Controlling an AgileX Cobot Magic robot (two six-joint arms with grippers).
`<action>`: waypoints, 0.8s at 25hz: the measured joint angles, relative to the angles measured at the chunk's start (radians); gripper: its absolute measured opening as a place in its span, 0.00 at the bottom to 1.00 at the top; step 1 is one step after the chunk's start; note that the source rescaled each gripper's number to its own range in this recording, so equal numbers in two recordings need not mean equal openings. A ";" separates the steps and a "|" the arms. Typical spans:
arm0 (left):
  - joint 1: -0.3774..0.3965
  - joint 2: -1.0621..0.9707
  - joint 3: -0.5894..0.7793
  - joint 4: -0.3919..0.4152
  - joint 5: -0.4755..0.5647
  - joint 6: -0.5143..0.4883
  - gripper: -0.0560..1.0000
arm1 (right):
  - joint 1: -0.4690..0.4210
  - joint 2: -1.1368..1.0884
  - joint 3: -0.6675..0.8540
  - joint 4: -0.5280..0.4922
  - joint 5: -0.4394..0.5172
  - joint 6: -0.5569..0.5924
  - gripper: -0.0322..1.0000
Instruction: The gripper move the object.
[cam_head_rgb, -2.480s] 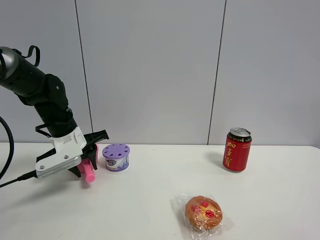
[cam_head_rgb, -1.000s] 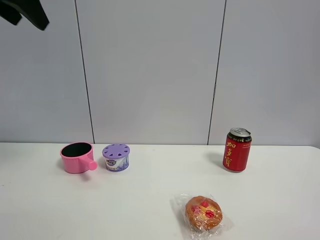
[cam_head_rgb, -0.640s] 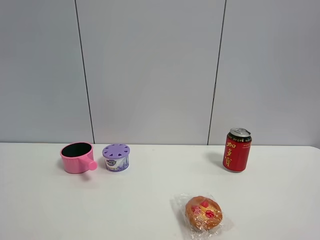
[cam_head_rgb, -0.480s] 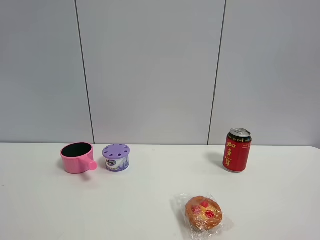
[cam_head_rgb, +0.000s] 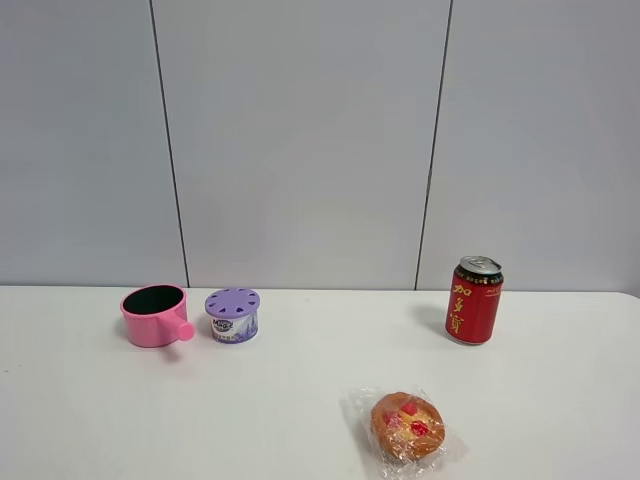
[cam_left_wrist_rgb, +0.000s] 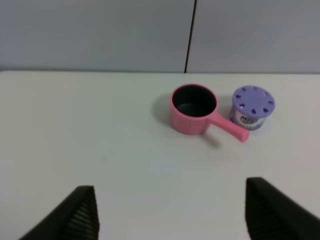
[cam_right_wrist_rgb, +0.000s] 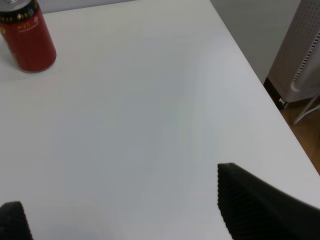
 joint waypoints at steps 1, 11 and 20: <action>0.000 -0.029 0.032 0.000 -0.007 -0.002 0.74 | 0.000 0.000 0.000 0.000 0.000 0.000 1.00; 0.000 -0.124 0.190 -0.026 -0.002 -0.008 0.74 | 0.000 0.000 0.000 0.000 0.000 0.000 1.00; 0.000 -0.127 0.226 0.017 0.146 0.043 0.74 | 0.000 0.000 0.000 0.000 0.000 0.000 1.00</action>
